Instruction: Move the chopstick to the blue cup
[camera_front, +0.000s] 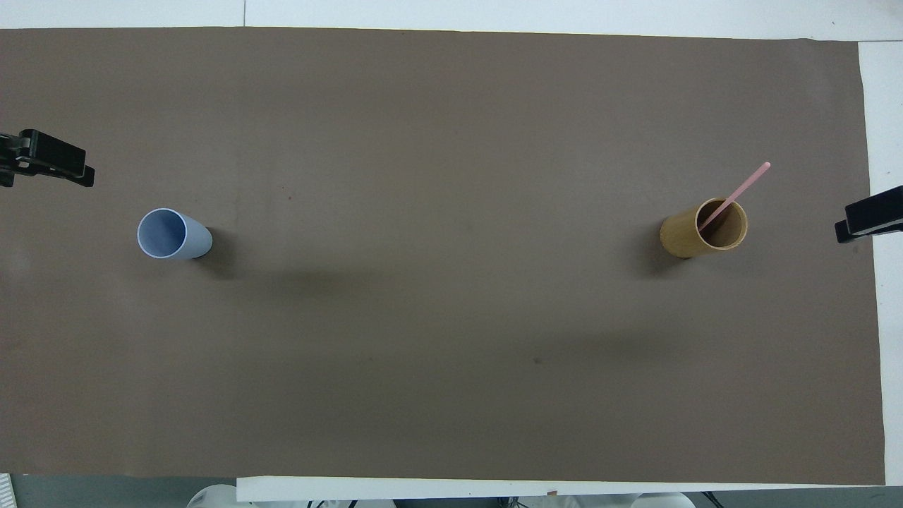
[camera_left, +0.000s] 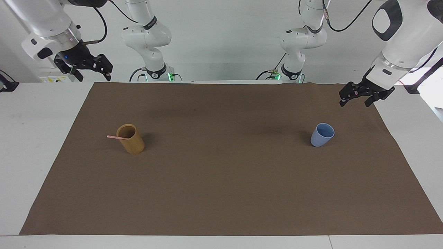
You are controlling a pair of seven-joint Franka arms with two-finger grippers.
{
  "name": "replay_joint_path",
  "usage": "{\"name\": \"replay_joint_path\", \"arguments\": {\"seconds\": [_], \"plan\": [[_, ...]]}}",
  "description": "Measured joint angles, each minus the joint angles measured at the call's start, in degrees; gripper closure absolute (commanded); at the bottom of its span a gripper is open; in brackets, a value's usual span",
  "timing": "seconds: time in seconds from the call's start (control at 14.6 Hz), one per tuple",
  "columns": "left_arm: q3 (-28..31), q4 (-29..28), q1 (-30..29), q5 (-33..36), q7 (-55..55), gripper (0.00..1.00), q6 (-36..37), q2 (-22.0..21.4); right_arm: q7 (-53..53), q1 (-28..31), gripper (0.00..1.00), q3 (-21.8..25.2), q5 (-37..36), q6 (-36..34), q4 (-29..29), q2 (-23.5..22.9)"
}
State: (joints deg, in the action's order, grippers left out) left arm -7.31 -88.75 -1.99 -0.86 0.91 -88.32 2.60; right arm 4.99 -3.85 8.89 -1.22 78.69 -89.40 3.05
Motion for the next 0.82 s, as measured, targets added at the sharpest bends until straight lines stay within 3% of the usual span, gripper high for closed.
{"name": "replay_joint_path", "arguments": {"seconds": [0.41,0.55,0.82], "plan": [[-0.15,-2.09,0.03,-0.03,1.85,0.01,-0.03,-0.71,0.00,-0.12,0.00,0.00,0.00,1.13,-1.35,0.98],[-0.22,-7.37,0.05,-0.10,1.86,0.02,-3.37,-2.82,0.00,-0.25,0.00,-0.03,0.00,1.14,-1.36,0.98],[-0.09,-22.72,-0.02,-0.10,-1.93,0.02,-20.35,-5.67,0.00,-0.26,0.00,-0.04,0.00,1.14,-1.43,1.02]]}}
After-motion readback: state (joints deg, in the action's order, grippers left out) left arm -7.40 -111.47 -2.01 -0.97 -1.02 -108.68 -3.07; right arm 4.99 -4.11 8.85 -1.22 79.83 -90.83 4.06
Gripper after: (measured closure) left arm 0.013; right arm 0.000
